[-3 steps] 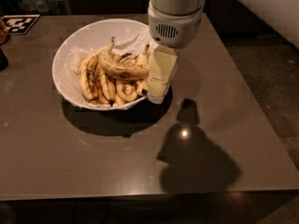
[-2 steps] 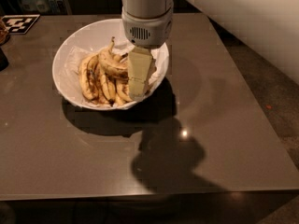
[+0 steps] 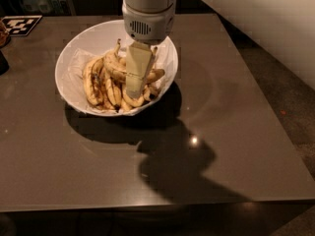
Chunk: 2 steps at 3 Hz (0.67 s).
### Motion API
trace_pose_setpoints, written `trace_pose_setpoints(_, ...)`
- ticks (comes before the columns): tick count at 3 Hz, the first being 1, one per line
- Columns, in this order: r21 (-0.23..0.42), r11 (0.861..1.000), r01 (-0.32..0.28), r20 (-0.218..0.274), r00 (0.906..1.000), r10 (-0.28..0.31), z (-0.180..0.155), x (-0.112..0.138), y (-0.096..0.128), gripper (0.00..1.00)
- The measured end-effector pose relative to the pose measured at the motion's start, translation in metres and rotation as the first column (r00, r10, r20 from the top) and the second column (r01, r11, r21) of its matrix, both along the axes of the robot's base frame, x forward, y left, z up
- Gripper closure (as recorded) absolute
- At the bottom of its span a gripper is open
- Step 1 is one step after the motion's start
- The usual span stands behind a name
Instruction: Pick banana from white bowl
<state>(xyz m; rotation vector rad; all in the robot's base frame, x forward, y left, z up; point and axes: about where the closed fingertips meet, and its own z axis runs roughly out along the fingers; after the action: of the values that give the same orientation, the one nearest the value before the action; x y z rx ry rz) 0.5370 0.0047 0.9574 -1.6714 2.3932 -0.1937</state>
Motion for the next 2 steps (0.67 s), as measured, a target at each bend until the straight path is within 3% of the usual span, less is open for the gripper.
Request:
trace_pose_setpoints(1,0.038,0.999,-0.024,-0.014,0.9996,0.024,0.008,0.008,0.018,0.0)
trace_pose_setpoints(2,0.065,0.997,-0.049,-0.052,0.9973,0.052,0.006,0.013,0.031,0.07)
